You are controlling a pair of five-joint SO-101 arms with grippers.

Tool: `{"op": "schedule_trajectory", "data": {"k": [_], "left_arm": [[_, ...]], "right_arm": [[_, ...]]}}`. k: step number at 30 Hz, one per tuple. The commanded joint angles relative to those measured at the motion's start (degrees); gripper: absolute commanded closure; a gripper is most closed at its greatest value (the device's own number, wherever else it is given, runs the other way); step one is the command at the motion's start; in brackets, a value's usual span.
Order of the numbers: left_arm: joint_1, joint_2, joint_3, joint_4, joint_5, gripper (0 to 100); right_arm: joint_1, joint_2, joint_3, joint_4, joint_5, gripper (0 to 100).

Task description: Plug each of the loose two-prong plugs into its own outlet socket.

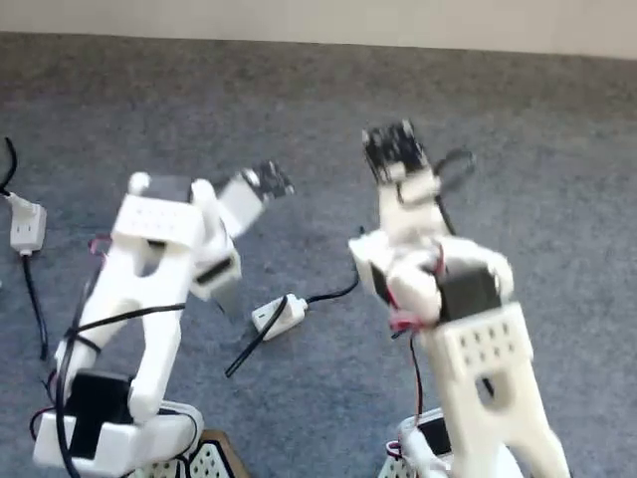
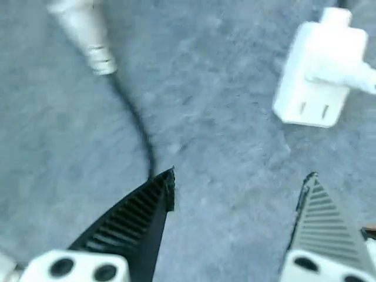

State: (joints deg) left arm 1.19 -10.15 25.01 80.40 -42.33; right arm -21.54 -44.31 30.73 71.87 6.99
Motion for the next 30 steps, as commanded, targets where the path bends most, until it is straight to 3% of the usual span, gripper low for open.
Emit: {"op": "schedule_trajectory", "data": {"k": [1,4,9,15,20,24,26,30], "left_arm": [[3.91,-4.44,11.56,-10.37,-0.62,67],[7.60,-4.70,14.37,-11.69,-0.26,67],[14.02,-4.53,14.81,-14.33,6.59,67],[17.36,-4.44,19.65,-24.70,12.22,68],[16.92,-4.44,25.01,-30.68,11.96,78],[15.78,-4.88,25.63,-30.24,11.78,93],[13.49,-5.05,25.27,-30.24,11.78,99],[4.62,-4.53,21.32,-30.15,8.79,100]], "right_arm": [[3.47,-13.49,22.37,-8.48,0.62,72.4],[6.37,-18.07,33.71,-14.11,0.44,72.4],[7.25,-22.11,43.65,-20.62,0.35,72.4],[6.99,-23.52,48.57,-25.27,0.26,72.4],[6.90,-23.25,49.27,-26.15,0.26,72.4],[6.90,-23.25,49.27,-26.15,0.18,72.4],[6.90,-23.25,49.27,-26.15,0.18,72.4],[6.90,-23.25,49.27,-26.15,-1.23,72.4]]}}
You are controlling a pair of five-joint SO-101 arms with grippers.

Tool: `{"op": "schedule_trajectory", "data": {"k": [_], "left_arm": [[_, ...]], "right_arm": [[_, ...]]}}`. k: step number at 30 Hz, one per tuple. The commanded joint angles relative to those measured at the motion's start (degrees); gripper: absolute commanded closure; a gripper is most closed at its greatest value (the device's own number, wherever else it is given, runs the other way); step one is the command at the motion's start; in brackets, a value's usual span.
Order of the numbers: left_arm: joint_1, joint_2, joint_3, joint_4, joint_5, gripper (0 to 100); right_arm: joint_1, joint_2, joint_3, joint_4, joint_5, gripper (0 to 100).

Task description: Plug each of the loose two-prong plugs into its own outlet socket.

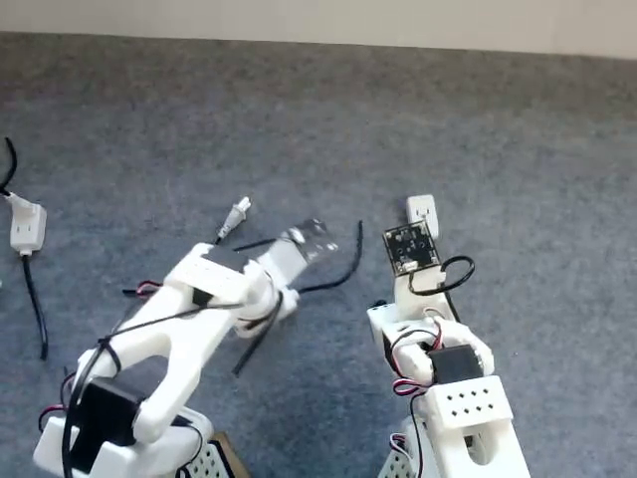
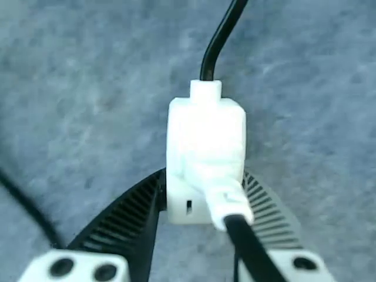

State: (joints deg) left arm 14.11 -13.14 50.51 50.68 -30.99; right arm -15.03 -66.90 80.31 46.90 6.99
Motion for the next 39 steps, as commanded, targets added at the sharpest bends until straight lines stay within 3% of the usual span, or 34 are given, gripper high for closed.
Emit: {"op": "schedule_trajectory", "data": {"k": [1,12,19,25,28,34,39], "left_arm": [[-11.12,-1.54,-5.41,-0.44,-3.08,100],[-39.08,-0.75,-23.25,3.52,-11.34,100],[-53.23,15.60,-36.62,1.49,-13.45,100],[-57.27,32.40,-50.07,1.76,-13.27,100],[-57.36,36.18,-53.93,6.33,-13.63,98],[-56.22,35.82,-56.48,13.36,-13.36,67],[-56.04,31.69,-60.44,17.85,-13.36,69]], "right_arm": [[0.40,-0.66,-0.31,-1.19,-1.23,72.4],[0.40,-0.66,-0.31,-1.27,-1.32,72.4],[0.40,-0.84,-0.31,-1.27,-1.32,72.4],[0.40,-0.84,-0.31,-1.27,-1.32,72.4],[0.40,-0.75,-0.31,-1.27,-1.32,72.4],[0.40,-0.75,-0.31,-1.27,-1.32,72.4],[0.40,-0.75,-0.31,-1.27,-1.32,72.4]]}}
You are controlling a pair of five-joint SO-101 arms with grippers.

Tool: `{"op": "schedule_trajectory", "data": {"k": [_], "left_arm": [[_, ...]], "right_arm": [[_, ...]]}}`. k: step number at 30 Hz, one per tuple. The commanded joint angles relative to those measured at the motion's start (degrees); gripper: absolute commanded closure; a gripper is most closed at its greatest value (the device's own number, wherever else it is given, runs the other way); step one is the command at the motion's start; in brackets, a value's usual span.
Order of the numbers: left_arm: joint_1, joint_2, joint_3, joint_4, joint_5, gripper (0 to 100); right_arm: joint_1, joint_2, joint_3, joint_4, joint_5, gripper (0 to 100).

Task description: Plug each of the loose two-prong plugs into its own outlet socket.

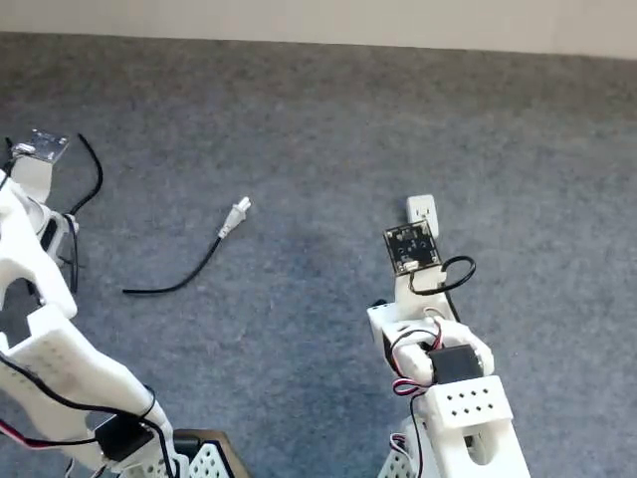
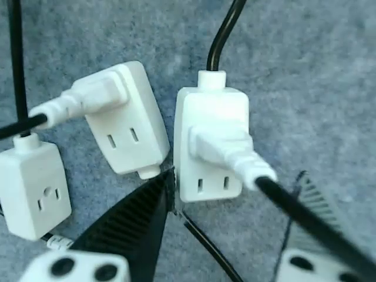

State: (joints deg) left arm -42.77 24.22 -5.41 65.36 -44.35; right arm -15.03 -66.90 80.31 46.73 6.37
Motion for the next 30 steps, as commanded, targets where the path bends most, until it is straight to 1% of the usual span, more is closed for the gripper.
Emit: {"op": "schedule_trajectory", "data": {"k": [1,5,7,10,12,15,19,21,24,27,30], "left_arm": [[0.84,-6.73,-5.58,4.04,0.00,69],[1.54,-11.65,-11.03,9.23,0.18,69],[3.21,-14.81,-14.20,12.13,1.58,69],[6.37,-19.65,-19.38,16.09,4.66,69],[9.89,-22.81,-22.20,18.55,6.33,69],[17.54,-26.15,-24.22,22.33,8.53,69],[29.05,-26.95,-24.22,25.32,12.57,69],[34.86,-25.45,-23.78,25.23,15.38,69],[43.47,-21.32,-22.29,24.35,18.37,69],[51.03,-14.46,-22.11,18.20,21.80,69],[56.13,-7.16,-22.20,10.20,24.88,69]], "right_arm": [[0.40,-0.75,-0.31,-1.10,-0.70,72.4],[0.92,-0.84,-0.66,-0.75,-0.70,72.4],[5.05,-0.92,-2.24,-0.40,-0.70,72.4],[13.85,-0.92,-9.71,1.27,-0.62,72.4],[19.03,-0.92,-15.43,4.44,-0.44,72.4],[26.59,-0.92,-23.43,8.92,-0.35,72.4],[37.41,-0.92,-30.73,9.89,-0.26,72.4],[38.90,-0.75,-31.34,10.24,-0.18,72.4],[38.81,-0.92,-26.68,10.24,-0.18,72.4],[38.90,-1.01,-21.93,10.15,-0.70,72.4],[37.05,-1.01,-17.10,9.63,-2.29,72.4]]}}
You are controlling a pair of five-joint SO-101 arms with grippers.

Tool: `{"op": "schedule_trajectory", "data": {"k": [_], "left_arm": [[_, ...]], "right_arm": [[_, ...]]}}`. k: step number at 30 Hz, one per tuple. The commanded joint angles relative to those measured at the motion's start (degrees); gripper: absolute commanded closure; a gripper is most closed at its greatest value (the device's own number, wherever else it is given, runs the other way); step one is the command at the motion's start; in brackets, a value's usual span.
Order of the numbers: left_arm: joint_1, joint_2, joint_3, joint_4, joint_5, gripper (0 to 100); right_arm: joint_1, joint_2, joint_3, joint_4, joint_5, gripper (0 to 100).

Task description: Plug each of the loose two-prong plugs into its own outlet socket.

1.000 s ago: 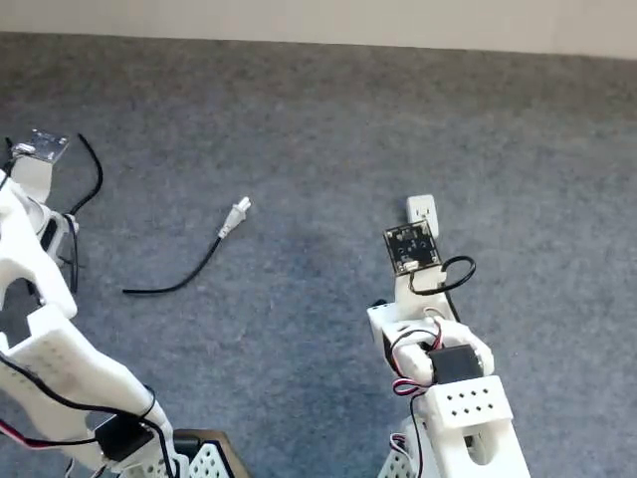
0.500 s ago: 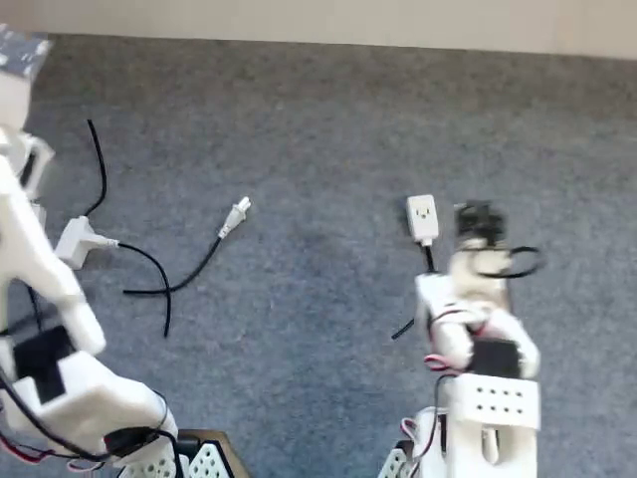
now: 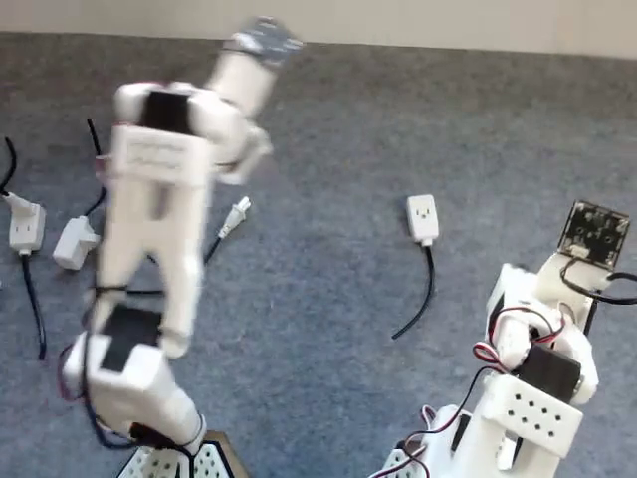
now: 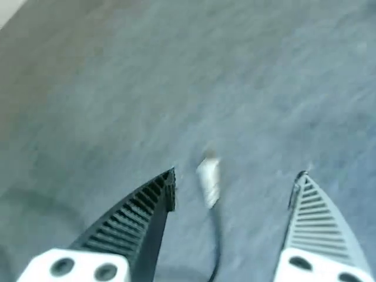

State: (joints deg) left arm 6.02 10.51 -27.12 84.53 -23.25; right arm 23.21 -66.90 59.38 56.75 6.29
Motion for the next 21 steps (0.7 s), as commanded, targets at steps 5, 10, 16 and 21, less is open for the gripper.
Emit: {"op": "schedule_trajectory", "data": {"k": [5,10,16,21], "left_arm": [[6.29,10.59,-1.01,-10.46,7.12,69],[-4.62,8.22,-2.15,-0.79,9.41,69],[-21.05,3.65,-1.89,5.80,4.04,69],[-32.75,4.88,-1.98,5.63,-2.81,69]], "right_arm": [[-10.07,0.13,8.22,-11.91,0.53,72.4],[-17.89,15.16,-1.01,-17.10,0.88,72.4],[-22.73,45.14,-23.43,-17.10,1.05,72.4],[-25.01,66.24,-38.90,-17.10,0.62,72.4]]}}
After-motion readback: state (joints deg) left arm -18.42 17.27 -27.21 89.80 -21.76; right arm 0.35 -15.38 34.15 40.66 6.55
